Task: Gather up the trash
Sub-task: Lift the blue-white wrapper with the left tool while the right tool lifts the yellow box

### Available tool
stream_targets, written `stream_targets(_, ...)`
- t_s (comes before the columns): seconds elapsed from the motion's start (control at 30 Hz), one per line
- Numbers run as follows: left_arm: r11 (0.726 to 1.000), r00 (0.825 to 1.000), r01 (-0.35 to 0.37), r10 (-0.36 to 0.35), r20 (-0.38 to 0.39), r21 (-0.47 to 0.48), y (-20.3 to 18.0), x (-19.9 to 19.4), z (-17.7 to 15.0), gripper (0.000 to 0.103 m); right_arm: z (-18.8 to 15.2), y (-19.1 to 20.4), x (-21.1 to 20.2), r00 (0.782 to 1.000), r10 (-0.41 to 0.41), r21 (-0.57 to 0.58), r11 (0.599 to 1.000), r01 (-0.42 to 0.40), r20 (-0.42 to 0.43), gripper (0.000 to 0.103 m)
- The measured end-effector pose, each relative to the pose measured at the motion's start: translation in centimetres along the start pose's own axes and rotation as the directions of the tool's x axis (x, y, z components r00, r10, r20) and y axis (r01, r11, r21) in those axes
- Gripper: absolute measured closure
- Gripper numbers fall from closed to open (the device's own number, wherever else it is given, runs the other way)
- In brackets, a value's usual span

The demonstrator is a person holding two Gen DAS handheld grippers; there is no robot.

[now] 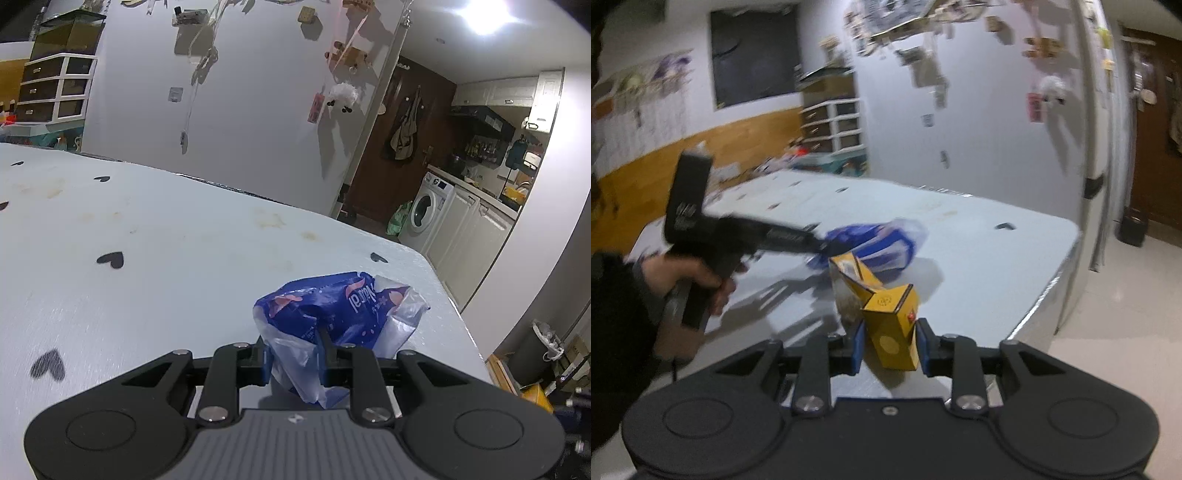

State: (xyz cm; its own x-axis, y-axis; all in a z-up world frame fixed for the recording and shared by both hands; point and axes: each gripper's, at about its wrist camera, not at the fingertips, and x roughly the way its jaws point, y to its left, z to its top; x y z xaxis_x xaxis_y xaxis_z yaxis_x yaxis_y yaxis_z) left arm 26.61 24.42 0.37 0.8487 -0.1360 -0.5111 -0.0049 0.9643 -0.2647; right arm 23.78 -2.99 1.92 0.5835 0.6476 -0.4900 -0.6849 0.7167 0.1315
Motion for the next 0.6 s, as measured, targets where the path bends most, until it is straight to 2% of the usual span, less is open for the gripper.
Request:
stream_targets(0.07,1.000,1.000,0.000,0.000,0.005,-0.004,0.1,-0.5,-0.3,0.079,-0.6,1.0,-0.6,1.000,0.017,-0.052,0.999,-0.018,-0.013,0.068)
stream_targets(0.23,0.999,1.000,0.006,-0.005,0.027,-0.031,0.6,-1.5,-0.6,0.079,-1.8,2.7,-1.9,0.997,0.043,-0.132,0.990,-0.051,-0.060,0.044)
stream_targets(0.33,0.999,0.999,0.007,-0.005,0.038,-0.043,0.8,-1.8,-0.7,0.079,-1.8,2.8,-2.8,0.998,0.045,-0.146,0.988,-0.052,-0.050,0.037)
stream_targets(0.5,0.999,0.998,0.012,-0.009,0.057,-0.052,1.0,-2.1,-0.7,0.079,0.1,1.0,-3.0,0.999,0.035,-0.077,0.996,-0.033,0.033,0.037)
stream_targets(0.57,0.998,0.998,0.012,-0.008,0.062,-0.056,1.0,-2.3,-0.6,0.079,1.5,0.1,-2.3,0.997,0.040,-0.036,0.999,-0.038,0.064,0.044)
stream_targets(0.6,0.998,0.998,0.011,-0.007,0.065,-0.060,1.1,-2.3,-0.6,0.079,2.0,-0.2,-1.9,0.996,0.042,-0.015,0.999,-0.041,0.075,0.056)
